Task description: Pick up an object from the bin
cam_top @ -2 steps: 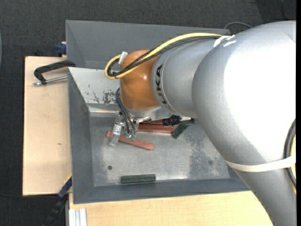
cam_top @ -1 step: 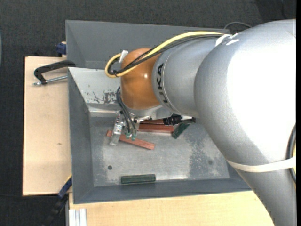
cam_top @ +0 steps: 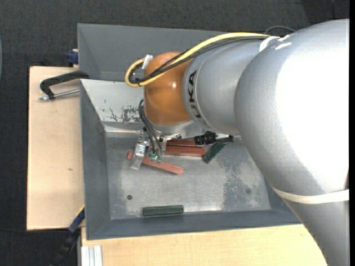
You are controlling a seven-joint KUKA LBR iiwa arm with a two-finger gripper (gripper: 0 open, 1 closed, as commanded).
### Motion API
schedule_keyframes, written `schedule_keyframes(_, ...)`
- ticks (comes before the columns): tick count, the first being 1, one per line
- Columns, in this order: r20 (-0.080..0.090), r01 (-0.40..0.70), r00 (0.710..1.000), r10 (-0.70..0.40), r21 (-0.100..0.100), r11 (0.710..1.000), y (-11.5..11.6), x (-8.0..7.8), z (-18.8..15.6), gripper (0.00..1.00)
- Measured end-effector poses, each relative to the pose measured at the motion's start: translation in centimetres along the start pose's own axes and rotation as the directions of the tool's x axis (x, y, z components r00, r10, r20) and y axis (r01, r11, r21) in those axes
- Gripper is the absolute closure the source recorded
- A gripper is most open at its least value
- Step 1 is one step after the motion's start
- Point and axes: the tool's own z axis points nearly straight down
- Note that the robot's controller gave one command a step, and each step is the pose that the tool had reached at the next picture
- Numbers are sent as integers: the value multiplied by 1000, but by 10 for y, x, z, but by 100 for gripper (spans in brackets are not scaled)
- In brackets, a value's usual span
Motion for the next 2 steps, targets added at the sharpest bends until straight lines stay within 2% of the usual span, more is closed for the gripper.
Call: schedule_keyframes(2, 9, 1, 1000, -1, -6, 1000, 2, -2, -33, 100)
